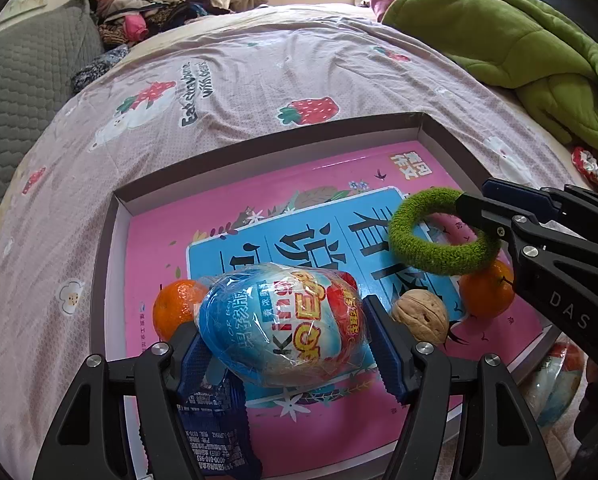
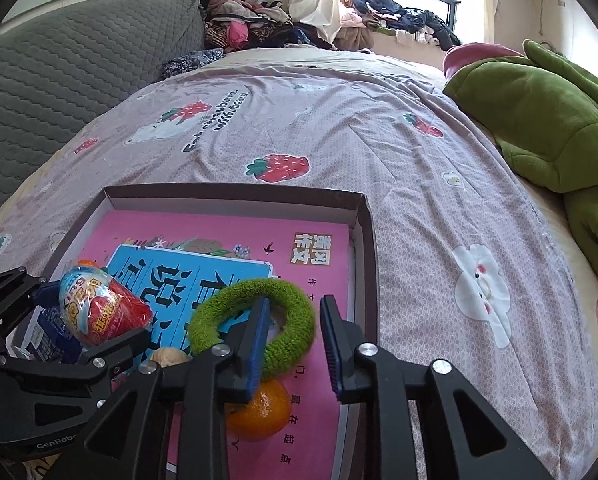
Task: Organize objects
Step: 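Lower the green ring into the tray with the right gripper while the left gripper lowers the Kinder egg, then open the right gripper to release the ring while the left gripper releases the Kinder egg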
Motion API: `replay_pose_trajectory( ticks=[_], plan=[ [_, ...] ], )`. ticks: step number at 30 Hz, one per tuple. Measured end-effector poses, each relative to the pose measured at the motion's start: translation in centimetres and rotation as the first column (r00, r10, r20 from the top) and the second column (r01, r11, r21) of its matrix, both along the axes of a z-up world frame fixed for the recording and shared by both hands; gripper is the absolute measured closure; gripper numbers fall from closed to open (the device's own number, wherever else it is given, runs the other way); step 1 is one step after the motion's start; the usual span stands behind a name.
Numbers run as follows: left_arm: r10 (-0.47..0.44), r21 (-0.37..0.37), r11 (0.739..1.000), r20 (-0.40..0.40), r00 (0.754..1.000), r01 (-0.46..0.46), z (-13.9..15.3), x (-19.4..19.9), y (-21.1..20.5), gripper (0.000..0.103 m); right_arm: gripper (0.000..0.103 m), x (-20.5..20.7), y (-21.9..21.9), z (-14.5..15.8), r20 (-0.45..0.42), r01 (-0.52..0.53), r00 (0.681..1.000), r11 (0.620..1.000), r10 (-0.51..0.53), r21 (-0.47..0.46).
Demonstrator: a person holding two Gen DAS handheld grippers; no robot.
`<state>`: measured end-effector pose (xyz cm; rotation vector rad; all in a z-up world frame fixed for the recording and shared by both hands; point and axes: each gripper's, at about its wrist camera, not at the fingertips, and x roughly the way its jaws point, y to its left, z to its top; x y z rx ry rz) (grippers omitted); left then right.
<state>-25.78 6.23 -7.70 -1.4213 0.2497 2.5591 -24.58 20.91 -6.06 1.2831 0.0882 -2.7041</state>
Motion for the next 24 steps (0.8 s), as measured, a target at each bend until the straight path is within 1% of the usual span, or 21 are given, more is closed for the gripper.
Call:
replay_pose_trajectory(
  ticks=[14, 24],
  plan=[
    [0.021, 0.019, 1.000, 0.002, 1.000, -0.021, 0.6, 0.1, -0.7, 0.031, 0.073, 0.6, 0.0, 1.2, -0.025, 0.000, 1.000, 1.000, -0.001, -0.023],
    [0.004, 0.022, 1.000, 0.023, 1.000, -0.005, 0.5, 0.5, -0.5, 0.030, 0.073, 0.9, 0.0, 1.7, -0.031, -0.002, 1.000, 0.999, 0.001, -0.035]
  ],
)
